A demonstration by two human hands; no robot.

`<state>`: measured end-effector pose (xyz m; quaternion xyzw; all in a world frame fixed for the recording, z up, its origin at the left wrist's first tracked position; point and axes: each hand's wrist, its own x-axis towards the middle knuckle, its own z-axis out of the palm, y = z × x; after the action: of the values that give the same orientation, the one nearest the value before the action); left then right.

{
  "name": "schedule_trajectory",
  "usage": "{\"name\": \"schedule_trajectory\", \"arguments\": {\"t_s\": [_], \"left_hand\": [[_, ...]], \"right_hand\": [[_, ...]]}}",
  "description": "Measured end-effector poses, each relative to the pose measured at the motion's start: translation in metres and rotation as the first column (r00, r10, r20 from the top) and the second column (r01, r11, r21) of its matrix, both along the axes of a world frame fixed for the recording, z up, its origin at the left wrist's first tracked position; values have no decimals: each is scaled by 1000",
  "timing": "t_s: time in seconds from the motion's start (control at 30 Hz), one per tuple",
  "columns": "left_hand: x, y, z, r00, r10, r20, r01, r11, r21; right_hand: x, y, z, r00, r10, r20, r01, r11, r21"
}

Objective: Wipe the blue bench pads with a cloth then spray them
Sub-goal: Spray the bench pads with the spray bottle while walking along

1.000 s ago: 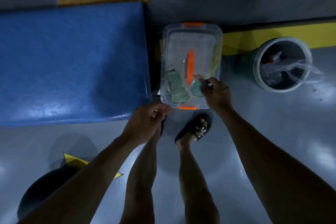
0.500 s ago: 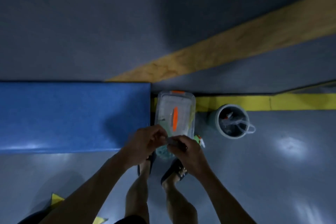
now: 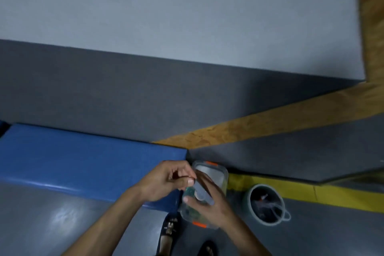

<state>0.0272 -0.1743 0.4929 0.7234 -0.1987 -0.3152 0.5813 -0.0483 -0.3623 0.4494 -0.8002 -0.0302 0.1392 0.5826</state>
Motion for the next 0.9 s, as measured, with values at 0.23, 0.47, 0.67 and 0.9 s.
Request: {"name": "schedule_trajectory", "arguments": {"t_s": [0.23, 0.47, 0.67, 0.9], "left_hand": [[-29, -1, 59, 989, 147, -12, -148, 981, -128], [-54, 1, 95, 965, 236, 113, -226, 969, -96], [-70, 13, 112, 933, 274, 233, -267, 962, -61], [-68, 50, 127, 841, 209, 499, -263, 964, 40]], "right_hand": [[-1, -5, 71, 994, 97, -44, -96, 995, 39], [-8, 1, 102, 983, 171, -60, -163, 979, 126], [-10, 13, 116, 981, 188, -46, -184, 980, 82], [-8, 55, 139, 979, 195, 55, -198, 979, 53]]}}
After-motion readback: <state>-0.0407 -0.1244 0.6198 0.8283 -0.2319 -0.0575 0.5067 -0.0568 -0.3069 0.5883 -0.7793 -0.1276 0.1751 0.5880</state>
